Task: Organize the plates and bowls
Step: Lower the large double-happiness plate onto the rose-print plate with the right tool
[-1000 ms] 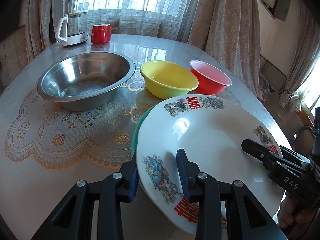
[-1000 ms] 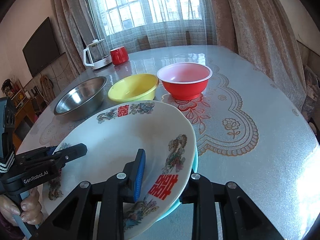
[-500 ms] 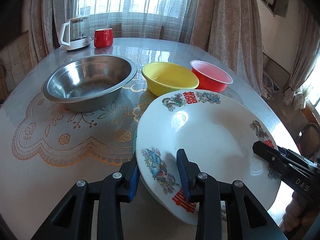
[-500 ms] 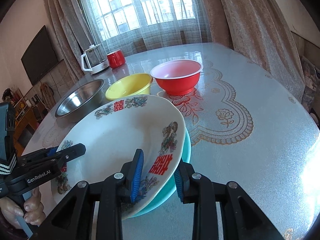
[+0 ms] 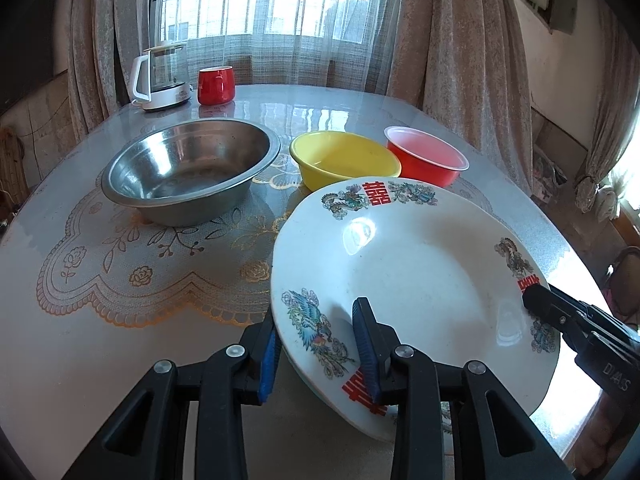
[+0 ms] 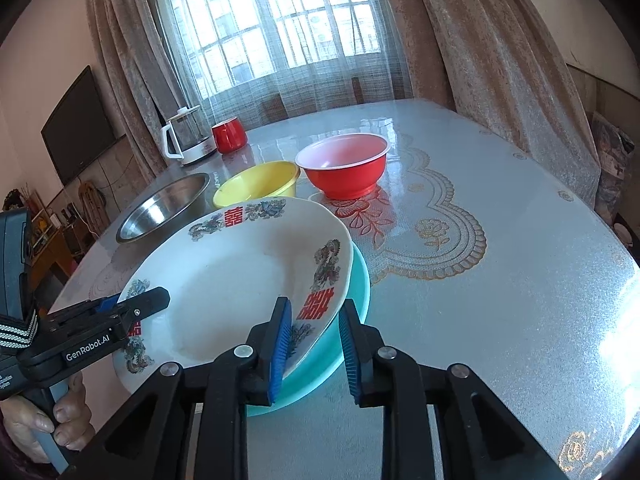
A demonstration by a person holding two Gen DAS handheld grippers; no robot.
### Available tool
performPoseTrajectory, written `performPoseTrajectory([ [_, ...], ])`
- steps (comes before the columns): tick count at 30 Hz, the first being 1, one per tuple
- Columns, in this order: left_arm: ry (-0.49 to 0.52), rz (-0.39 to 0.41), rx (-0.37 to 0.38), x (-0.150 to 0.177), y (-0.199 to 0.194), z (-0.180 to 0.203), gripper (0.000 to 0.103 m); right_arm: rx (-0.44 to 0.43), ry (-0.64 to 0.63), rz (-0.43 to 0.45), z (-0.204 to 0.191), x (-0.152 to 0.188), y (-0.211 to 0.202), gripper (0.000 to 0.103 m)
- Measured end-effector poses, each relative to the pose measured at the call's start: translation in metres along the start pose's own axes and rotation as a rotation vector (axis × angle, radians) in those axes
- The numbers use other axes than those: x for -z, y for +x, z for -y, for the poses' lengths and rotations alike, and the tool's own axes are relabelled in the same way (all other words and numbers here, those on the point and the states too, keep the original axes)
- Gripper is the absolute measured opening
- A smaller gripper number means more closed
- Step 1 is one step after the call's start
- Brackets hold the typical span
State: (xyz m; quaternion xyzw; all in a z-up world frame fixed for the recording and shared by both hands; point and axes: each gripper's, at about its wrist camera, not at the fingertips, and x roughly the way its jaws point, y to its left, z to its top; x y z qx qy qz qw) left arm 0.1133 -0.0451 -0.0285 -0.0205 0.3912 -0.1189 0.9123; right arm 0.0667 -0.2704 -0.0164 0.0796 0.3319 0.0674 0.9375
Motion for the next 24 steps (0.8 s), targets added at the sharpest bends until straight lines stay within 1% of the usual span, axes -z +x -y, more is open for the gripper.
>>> performPoseTrajectory([
  [3,-0.014,0.004,-0.008,-0.001,0.003,0.000,0.035,0.023,-0.019,0.000,-0.001,-0.002,0.003,0.024],
  [8,0.009,0.015,-0.022,-0.001,-0.001,0.001,0.035,-0.004,0.014,-0.014,0.004,0.001,0.008,0.025],
  [12,-0.008,0.007,-0.004,0.000,0.001,-0.001,0.037,0.005,0.004,-0.026,0.000,0.001,0.008,0.026],
  [18,-0.013,0.013,-0.006,0.002,-0.003,-0.001,0.037,0.013,-0.001,-0.038,-0.003,0.002,0.006,0.027],
  [23,-0.068,-0.005,0.029,0.002,-0.007,-0.010,0.038,0.020,0.004,-0.051,-0.004,0.001,0.006,0.029],
  [24,-0.077,-0.006,0.033,0.001,-0.009,-0.012,0.038,0.024,0.006,-0.053,-0.003,0.001,0.005,0.030],
])
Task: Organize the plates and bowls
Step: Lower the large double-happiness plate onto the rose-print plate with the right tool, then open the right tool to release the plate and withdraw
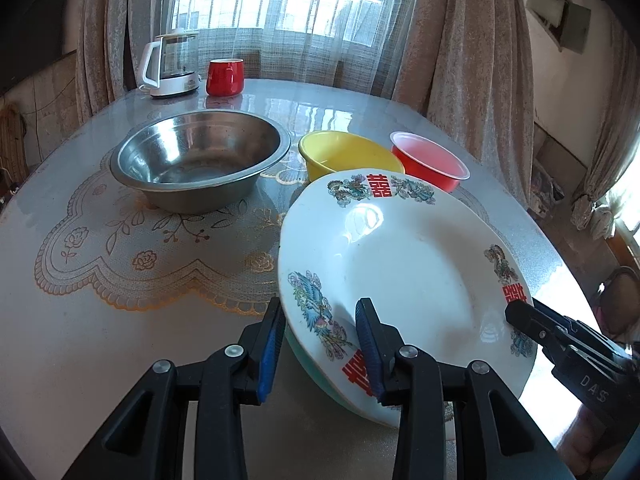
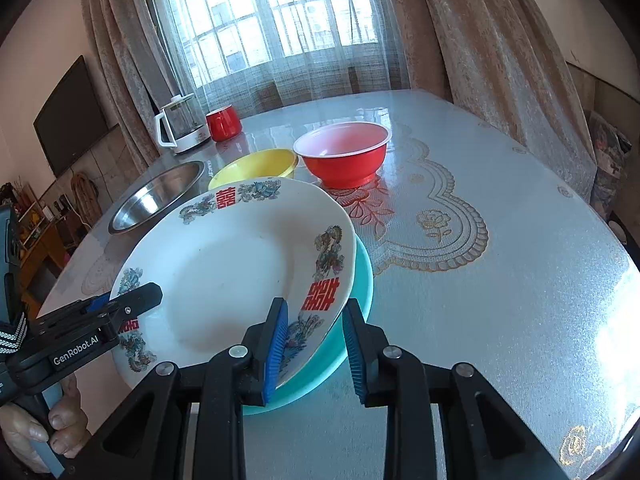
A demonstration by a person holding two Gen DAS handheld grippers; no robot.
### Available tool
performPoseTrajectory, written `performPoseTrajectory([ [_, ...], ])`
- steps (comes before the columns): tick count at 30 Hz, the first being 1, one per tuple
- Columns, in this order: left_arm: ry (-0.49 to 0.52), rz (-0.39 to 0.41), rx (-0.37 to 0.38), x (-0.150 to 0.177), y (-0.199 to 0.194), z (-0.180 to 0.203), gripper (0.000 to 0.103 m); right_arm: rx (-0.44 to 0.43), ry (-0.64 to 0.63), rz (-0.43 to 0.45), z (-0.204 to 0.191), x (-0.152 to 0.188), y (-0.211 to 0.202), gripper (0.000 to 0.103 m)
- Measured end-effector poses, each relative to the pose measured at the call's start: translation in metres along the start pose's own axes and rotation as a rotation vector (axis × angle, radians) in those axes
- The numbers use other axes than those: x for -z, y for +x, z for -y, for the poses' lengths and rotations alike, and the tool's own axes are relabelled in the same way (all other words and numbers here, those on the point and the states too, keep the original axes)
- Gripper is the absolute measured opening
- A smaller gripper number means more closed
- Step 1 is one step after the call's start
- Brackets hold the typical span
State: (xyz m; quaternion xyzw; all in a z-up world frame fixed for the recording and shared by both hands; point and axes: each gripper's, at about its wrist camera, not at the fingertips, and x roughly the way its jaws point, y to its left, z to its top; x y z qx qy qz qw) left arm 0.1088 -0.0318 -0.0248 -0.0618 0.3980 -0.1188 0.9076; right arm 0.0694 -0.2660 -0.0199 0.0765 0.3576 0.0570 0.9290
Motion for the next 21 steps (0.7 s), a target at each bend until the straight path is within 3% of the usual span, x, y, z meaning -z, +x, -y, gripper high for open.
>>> performPoseTrajectory([
  [7,0.032,0.044,-0.044,0.002,-0.015,0.001,0.038,0.021,0.035,-0.013,0.006,-0.002,-0.005,0.035],
  [18,-0.025,0.061,-0.045,0.004,-0.037,-0.020,0.039,0.052,0.045,0.016,0.001,-0.008,-0.017,0.039],
  [21,-0.024,0.057,-0.085,0.007,-0.039,-0.024,0.039,0.054,0.045,0.027,-0.002,-0.010,-0.021,0.039],
])
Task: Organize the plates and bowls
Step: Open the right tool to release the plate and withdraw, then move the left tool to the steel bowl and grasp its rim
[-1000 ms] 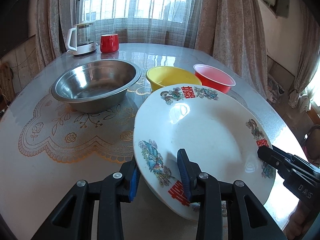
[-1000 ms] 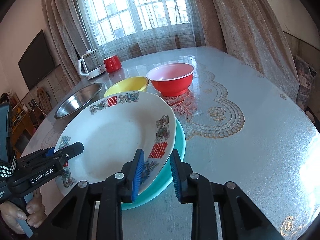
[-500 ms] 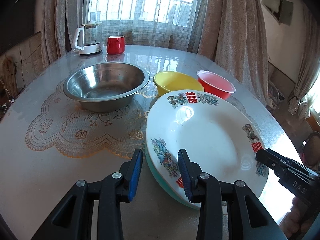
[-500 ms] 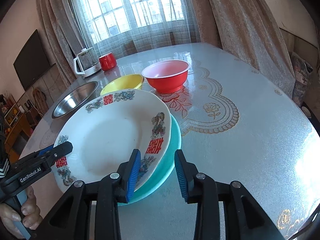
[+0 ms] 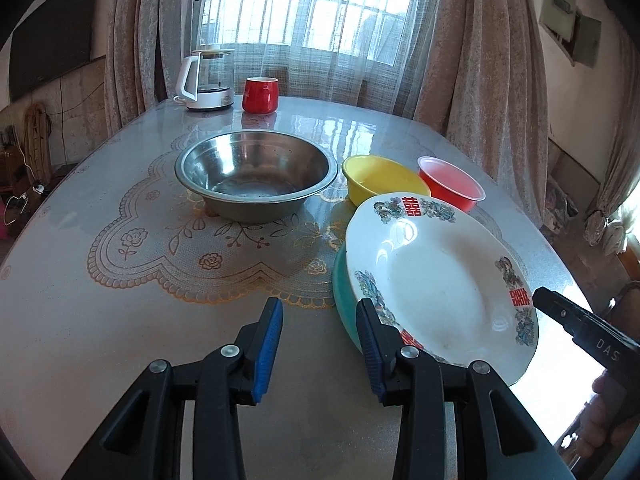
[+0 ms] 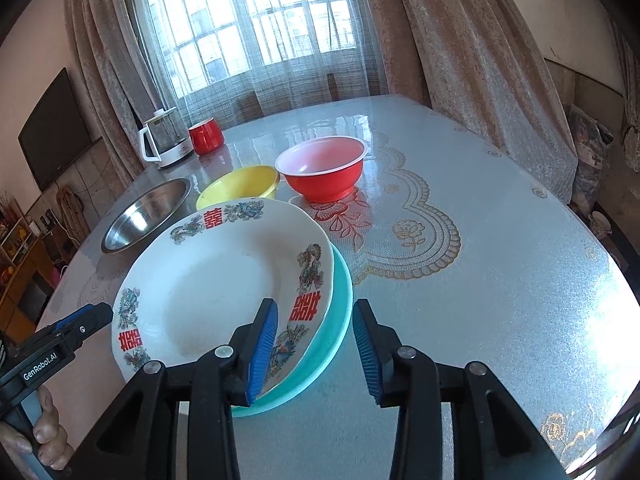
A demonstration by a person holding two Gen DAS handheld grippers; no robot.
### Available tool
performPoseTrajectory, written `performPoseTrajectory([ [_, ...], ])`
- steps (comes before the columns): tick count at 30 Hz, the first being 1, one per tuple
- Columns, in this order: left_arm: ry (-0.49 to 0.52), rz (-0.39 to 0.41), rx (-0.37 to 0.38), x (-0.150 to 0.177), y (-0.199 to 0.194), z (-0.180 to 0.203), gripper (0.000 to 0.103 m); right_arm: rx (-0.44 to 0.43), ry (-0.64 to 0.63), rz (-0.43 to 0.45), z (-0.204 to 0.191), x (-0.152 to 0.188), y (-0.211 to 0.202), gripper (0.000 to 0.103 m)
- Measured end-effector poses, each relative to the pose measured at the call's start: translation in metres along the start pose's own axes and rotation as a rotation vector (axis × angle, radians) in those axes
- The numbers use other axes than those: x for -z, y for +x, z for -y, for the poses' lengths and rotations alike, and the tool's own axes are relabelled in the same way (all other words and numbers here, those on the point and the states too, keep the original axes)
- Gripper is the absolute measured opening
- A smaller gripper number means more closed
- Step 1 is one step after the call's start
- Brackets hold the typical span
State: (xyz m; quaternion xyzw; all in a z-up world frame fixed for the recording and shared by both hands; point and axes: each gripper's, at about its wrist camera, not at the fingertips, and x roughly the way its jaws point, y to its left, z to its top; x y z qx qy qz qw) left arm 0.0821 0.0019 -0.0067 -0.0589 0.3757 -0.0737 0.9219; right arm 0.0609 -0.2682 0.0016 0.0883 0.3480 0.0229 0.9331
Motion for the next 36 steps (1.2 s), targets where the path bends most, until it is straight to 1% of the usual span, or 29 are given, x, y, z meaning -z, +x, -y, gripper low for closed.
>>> performPoseTrajectory([
  [5,-0.029,-0.023,-0.027,0.009,0.002,-0.016,0.039,-0.014,-0.015,0.005,-0.009,-0.002,-0.003,0.039],
  [10,-0.064,-0.044,-0.054,0.015,0.006,-0.032,0.039,-0.047,-0.046,-0.002,-0.024,-0.006,-0.002,0.040],
  [20,-0.162,-0.094,-0.109,0.022,0.017,-0.073,0.039,-0.177,-0.142,-0.064,-0.078,-0.017,0.012,0.040],
  [21,-0.170,-0.088,-0.104,0.022,0.016,-0.077,0.038,-0.198,-0.145,-0.073,-0.083,-0.020,0.015,0.040],
  [23,-0.191,-0.090,-0.118,0.020,0.016,-0.085,0.038,-0.232,-0.149,-0.091,-0.094,-0.024,0.020,0.040],
  [26,-0.218,-0.083,-0.106,0.016,0.015,-0.098,0.038,-0.270,-0.153,-0.120,-0.109,-0.030,0.030,0.040],
  [27,-0.222,-0.075,-0.119,0.015,0.015,-0.102,0.038,-0.282,-0.157,-0.130,-0.114,-0.031,0.033,0.040],
  [29,-0.218,-0.061,-0.133,0.011,0.015,-0.108,0.038,-0.291,-0.162,-0.144,-0.123,-0.035,0.041,0.040],
  [32,-0.222,-0.040,-0.132,0.002,0.014,-0.117,0.039,-0.316,-0.167,-0.156,-0.136,-0.043,0.051,0.040],
  [34,-0.214,-0.017,-0.126,-0.008,0.014,-0.121,0.040,-0.326,-0.172,-0.163,-0.145,-0.049,0.058,0.040],
  [35,-0.208,0.003,-0.126,-0.014,0.014,-0.122,0.044,-0.327,-0.173,-0.166,-0.148,-0.052,0.062,0.040],
  [36,-0.202,0.024,-0.123,-0.020,0.014,-0.123,0.049,-0.329,-0.172,-0.170,-0.152,-0.055,0.066,0.040],
])
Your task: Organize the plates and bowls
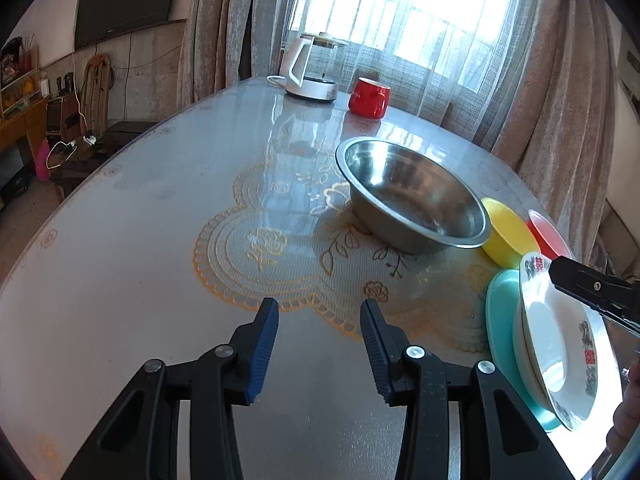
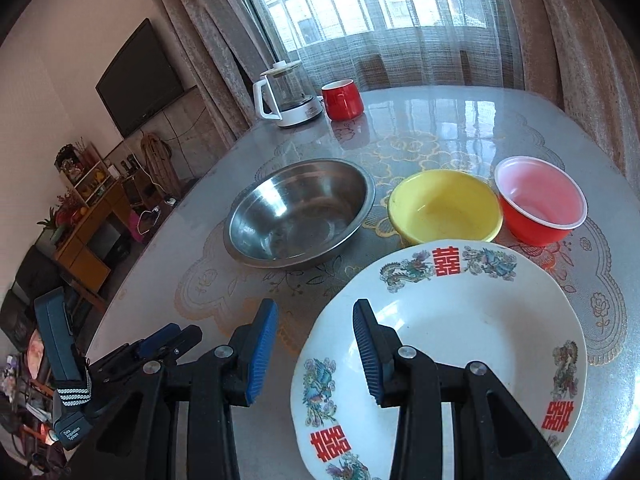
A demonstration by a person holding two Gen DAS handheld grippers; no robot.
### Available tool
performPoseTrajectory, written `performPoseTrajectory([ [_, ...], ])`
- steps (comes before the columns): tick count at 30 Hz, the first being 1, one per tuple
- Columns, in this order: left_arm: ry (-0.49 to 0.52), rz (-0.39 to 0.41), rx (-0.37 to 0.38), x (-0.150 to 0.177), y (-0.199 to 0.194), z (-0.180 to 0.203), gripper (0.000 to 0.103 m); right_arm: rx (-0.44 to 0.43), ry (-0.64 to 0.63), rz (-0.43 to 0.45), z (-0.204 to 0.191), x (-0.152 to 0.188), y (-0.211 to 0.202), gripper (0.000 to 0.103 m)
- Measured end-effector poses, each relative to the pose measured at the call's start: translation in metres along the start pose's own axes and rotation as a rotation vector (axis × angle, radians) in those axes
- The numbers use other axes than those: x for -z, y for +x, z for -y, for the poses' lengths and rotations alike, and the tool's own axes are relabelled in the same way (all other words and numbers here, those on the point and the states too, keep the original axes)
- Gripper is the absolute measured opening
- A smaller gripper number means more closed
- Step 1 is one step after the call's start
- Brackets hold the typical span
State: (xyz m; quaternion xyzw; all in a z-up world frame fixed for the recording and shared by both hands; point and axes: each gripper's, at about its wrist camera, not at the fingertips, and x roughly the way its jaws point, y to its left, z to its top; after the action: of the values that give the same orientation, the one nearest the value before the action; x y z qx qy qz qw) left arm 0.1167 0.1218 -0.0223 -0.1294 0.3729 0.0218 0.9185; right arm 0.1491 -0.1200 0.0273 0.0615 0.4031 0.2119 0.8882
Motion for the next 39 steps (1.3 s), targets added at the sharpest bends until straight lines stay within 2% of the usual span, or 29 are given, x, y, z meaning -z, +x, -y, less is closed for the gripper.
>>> performPoseTrajectory([
  [2,0.000,0.027,0.021,-0.012,0.003,0.000,0.057,-0.014,0.004,-0.011,-0.003,-0.008,0.009,0.040],
  [9,0.029,0.037,0.052,-0.052,0.030,0.009,0.064,-0.052,0.056,-0.036,-0.003,-0.027,0.036,0.040],
  [17,0.001,0.000,0.058,-0.069,0.058,0.006,0.064,-0.051,0.064,-0.072,0.000,-0.034,0.057,0.040],
  [31,0.059,-0.016,0.129,-0.077,0.077,0.029,0.067,-0.035,0.029,-0.103,-0.007,-0.045,0.072,0.040],
  [35,0.103,-0.027,0.106,-0.077,0.084,0.039,0.059,-0.025,0.039,-0.097,-0.004,-0.043,0.069,0.040],
  [39,0.086,-0.033,0.121,-0.077,0.090,0.039,0.059,-0.020,0.051,-0.084,0.001,-0.042,0.063,0.040],
])
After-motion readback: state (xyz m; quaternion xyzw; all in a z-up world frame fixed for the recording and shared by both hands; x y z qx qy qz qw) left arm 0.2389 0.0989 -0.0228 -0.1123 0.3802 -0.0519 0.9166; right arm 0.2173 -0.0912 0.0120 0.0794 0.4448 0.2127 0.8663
